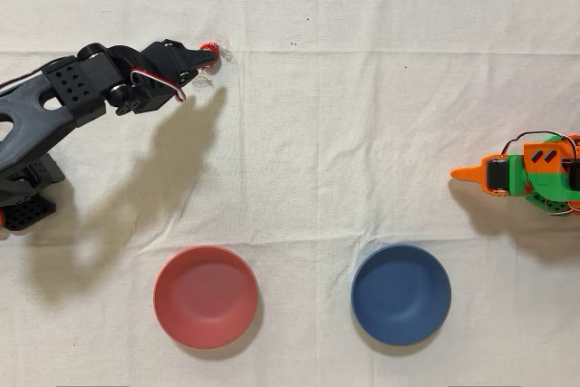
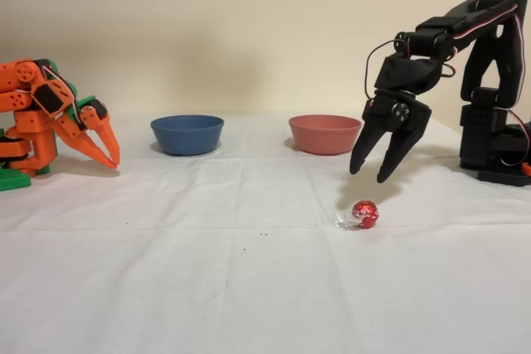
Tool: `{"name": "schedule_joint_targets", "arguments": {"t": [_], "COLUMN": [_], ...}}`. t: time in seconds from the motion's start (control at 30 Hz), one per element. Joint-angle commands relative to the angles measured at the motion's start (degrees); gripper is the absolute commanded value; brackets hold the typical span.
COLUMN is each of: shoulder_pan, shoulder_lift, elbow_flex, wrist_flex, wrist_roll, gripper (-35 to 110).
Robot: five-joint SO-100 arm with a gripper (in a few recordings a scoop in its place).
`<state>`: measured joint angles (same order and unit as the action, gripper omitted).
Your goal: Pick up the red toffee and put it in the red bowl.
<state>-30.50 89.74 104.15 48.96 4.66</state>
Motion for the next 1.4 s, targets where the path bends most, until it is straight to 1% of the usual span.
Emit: {"name": "schedule_joint_targets", "arguments": {"t": [0.0,0.4,0.83,1.37], "shoulder_pan": [-1.85,-5.80,-5.54,-4.48], "shoulder_lift": [5.45,3.08,-4.31,-8.17], "elbow_flex": [0.53,0.18,-0.26,-0.79], "wrist_flex": [-0.79,-4.83,-12.30,-15.64], "wrist_roll": [1.14,0.70,-0.18,-1.05], "gripper": [26,27,28,28]}}
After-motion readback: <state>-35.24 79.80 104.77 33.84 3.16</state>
